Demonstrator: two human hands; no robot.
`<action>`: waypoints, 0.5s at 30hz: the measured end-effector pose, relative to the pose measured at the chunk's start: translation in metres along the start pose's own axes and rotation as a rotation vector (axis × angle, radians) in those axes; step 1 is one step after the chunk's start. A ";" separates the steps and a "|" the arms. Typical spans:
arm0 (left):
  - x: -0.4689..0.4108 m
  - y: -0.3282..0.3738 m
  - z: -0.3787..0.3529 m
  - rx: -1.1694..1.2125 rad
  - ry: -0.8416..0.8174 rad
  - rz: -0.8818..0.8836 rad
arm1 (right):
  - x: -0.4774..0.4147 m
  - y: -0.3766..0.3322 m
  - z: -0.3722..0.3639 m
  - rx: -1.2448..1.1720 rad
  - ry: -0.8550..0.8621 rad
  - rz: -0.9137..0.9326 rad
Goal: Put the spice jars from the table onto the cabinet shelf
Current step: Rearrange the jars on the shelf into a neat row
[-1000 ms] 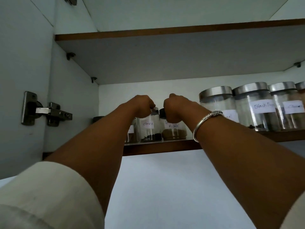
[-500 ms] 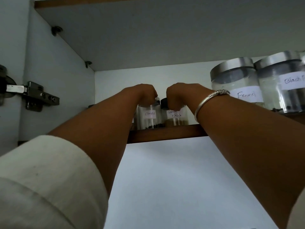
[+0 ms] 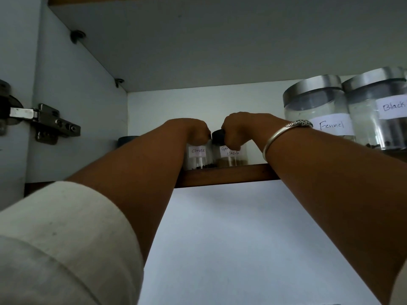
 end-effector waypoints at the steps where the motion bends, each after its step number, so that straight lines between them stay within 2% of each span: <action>1: 0.000 0.000 -0.001 0.000 -0.001 -0.002 | 0.001 0.001 0.000 -0.005 0.006 0.000; 10: -0.003 -0.002 -0.004 0.022 0.055 -0.055 | 0.005 0.005 -0.004 0.011 0.066 0.019; 15: 0.007 0.002 -0.002 0.118 0.245 -0.171 | 0.023 0.001 0.001 -0.109 0.145 -0.001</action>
Point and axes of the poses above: each hand's wrist, its own x-axis away from the middle knuckle, its own z-axis out of the back of the hand, y = z × x, the point moved 2 cm from there along -x, towards the middle knuckle, and after that the axes turned 15 degrees about x, right-handed, at the moved point
